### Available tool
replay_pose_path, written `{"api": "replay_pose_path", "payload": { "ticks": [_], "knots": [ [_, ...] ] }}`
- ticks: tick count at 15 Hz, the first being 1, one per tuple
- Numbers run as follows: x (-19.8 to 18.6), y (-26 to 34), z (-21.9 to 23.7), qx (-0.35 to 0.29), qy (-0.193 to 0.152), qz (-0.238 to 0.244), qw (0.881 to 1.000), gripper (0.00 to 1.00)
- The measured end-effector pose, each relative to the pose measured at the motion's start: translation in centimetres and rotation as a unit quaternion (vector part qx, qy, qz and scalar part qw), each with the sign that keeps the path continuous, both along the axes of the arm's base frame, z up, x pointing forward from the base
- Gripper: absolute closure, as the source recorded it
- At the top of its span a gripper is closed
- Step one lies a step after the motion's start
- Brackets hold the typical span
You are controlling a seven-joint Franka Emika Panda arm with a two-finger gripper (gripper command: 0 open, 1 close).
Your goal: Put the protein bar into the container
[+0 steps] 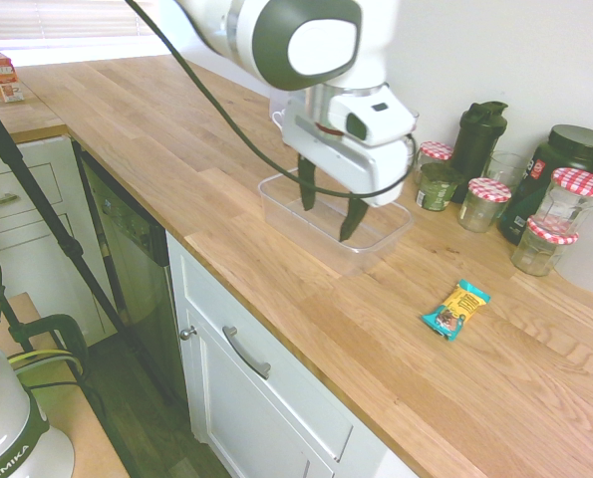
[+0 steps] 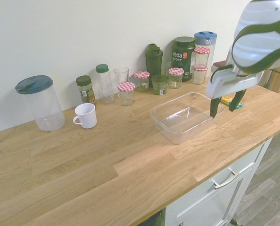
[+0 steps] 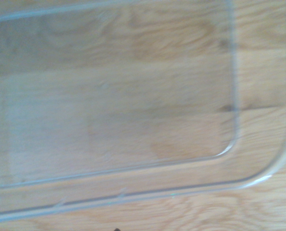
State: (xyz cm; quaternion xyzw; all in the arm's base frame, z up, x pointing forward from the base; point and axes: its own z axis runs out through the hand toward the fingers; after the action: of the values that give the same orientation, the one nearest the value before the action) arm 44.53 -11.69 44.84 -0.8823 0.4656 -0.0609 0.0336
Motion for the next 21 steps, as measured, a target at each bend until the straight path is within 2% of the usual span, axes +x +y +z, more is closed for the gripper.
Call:
{"api": "replay_pose_path", "payload": {
  "ticks": [4, 8, 12, 16, 21],
  "knots": [
    [3.9, -7.7, -1.1, -0.003, 0.011, -0.027, 1.0, 0.0],
    [8.6, -11.4, -3.1, -0.01, 0.02, -0.036, 0.999, 0.0],
    [10.5, -14.9, -5.1, -0.014, 0.032, -0.04, 0.999, 0.0],
    [11.5, -15.9, -7.7, -0.018, 0.048, -0.027, 0.998, 0.0],
    [12.5, -15.1, -8.2, -0.022, 0.048, -0.017, 0.998, 0.0]
  ]
}}
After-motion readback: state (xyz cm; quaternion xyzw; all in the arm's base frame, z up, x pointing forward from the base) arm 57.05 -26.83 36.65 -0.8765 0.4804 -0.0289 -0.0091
